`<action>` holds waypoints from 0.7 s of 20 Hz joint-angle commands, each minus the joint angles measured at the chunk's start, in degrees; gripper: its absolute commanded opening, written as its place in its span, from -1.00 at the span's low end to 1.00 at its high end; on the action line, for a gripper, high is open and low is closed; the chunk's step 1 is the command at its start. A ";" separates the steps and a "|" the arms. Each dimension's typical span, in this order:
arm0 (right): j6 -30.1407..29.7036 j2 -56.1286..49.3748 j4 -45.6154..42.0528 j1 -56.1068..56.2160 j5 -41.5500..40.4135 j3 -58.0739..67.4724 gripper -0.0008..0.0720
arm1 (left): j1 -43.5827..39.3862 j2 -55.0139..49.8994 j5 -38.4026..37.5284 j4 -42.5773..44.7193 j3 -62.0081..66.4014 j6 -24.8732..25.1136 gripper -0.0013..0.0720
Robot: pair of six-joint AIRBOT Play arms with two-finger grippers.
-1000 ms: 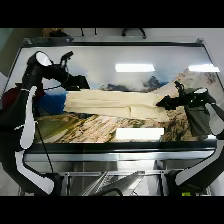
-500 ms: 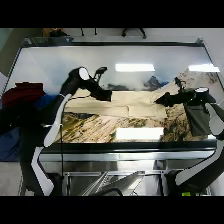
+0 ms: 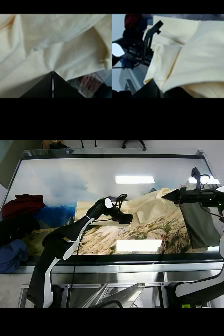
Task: Fold the shirts.
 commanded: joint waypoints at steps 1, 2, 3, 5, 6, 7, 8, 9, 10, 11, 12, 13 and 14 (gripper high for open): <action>2.12 1.99 0.87 -0.20 1.99 0.63 -0.92 | 1.14 -0.79 -3.65 -4.96 4.57 0.37 -0.92; 3.19 2.01 0.87 -0.20 2.60 0.63 -0.92 | 2.49 -0.76 -8.07 -5.01 8.07 0.35 -0.92; 3.56 2.05 0.90 -0.17 3.19 0.68 -0.92 | 4.04 -0.39 -13.55 -5.22 12.35 0.35 -0.92; 4.90 2.58 1.16 0.17 3.30 0.92 -0.92 | 7.61 3.85 -20.26 -8.46 15.39 0.98 -0.92; 5.05 3.04 1.68 0.85 3.10 1.40 -0.91 | 9.88 7.54 -21.27 -10.36 14.29 1.79 -0.92; 5.55 3.34 2.27 1.97 2.64 2.14 -0.91 | 12.59 12.39 -21.38 -12.44 11.65 2.78 -0.92; 6.36 3.63 2.38 4.00 1.16 3.04 -0.91 | 15.19 17.18 -21.09 -13.97 8.79 4.35 -0.92; 7.02 3.85 2.38 7.02 -1.25 3.85 -0.91 | 17.90 22.10 -21.11 -13.49 6.23 5.03 -0.92; 7.15 3.85 2.40 10.75 -4.02 4.39 -0.91 | 20.39 26.21 -21.51 -13.40 4.33 5.81 -0.93; 7.10 3.85 2.36 15.26 -7.72 4.57 -0.91 | 23.02 30.08 -21.97 -13.38 2.64 6.01 -0.92; 6.97 3.67 2.21 20.57 -12.92 4.57 -0.91 | 25.46 33.24 -22.38 -13.40 1.33 6.40 -0.92; 6.93 3.21 2.14 25.66 -18.16 4.57 -0.91 | 27.56 35.67 -22.95 -13.42 0.39 6.69 -0.92; 6.86 2.40 2.16 31.17 -24.61 4.57 -0.91 | 29.49 37.99 -23.26 -13.40 -0.76 6.88 -0.92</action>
